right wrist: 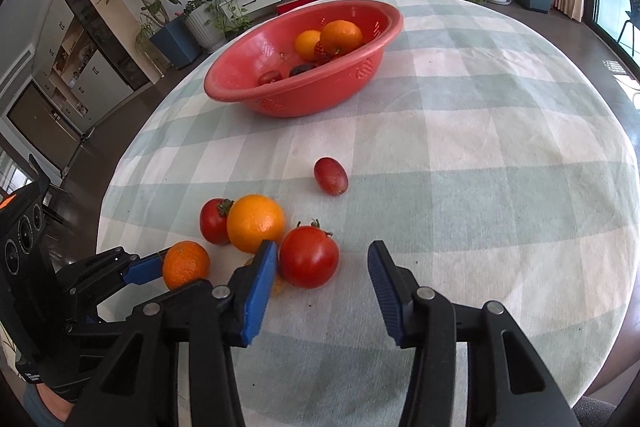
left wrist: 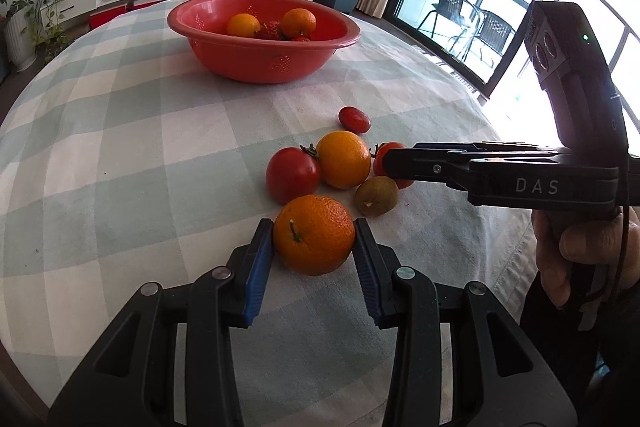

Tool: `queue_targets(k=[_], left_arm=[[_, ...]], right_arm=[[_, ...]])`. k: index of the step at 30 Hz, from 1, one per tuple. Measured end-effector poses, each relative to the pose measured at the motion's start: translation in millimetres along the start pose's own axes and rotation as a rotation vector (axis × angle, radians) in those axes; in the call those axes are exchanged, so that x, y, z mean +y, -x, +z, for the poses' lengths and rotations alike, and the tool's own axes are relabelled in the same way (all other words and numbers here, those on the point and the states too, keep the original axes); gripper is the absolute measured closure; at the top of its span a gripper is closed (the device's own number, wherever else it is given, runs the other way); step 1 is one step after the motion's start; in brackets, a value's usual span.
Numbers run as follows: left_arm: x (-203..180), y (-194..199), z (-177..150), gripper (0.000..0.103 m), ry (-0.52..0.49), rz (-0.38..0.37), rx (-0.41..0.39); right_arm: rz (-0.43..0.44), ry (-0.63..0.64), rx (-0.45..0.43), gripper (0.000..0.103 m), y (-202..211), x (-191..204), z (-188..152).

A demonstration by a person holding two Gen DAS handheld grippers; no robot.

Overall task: Organize fruits
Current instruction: 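Grasp a mandarin with the left tool while the right tool grasps a red tomato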

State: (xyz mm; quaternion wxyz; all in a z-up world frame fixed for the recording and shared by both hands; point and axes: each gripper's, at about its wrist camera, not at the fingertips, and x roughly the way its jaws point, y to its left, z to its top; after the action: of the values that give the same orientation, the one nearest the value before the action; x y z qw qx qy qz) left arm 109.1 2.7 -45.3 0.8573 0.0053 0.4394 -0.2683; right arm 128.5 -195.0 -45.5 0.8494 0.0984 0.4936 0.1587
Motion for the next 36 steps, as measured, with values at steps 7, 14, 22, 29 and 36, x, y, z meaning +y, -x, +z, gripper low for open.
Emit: queue_targets(k=[7,14,22,29,36], left_arm=[[3,2,0,0.066,0.014,-0.008,-0.007],[3,1,0,0.066,0.019,-0.012,-0.005],[4,2,0,0.066,0.023,-0.012,-0.009],[6,5,2,0.066,0.029,-0.011,-0.021],[13,19,12,0.066,0.055,-0.01,-0.06]], right_arm=[[0.039,0.013,0.044,0.054,-8,8,8],[0.079,-0.021,0.089,0.066,-11,0,6],[0.079,-0.022,0.083,0.068,-6,-1,3],[0.079,-0.038,0.052,0.068,9,-9,0],[0.064,-0.063,-0.002,0.068,29,-23,8]])
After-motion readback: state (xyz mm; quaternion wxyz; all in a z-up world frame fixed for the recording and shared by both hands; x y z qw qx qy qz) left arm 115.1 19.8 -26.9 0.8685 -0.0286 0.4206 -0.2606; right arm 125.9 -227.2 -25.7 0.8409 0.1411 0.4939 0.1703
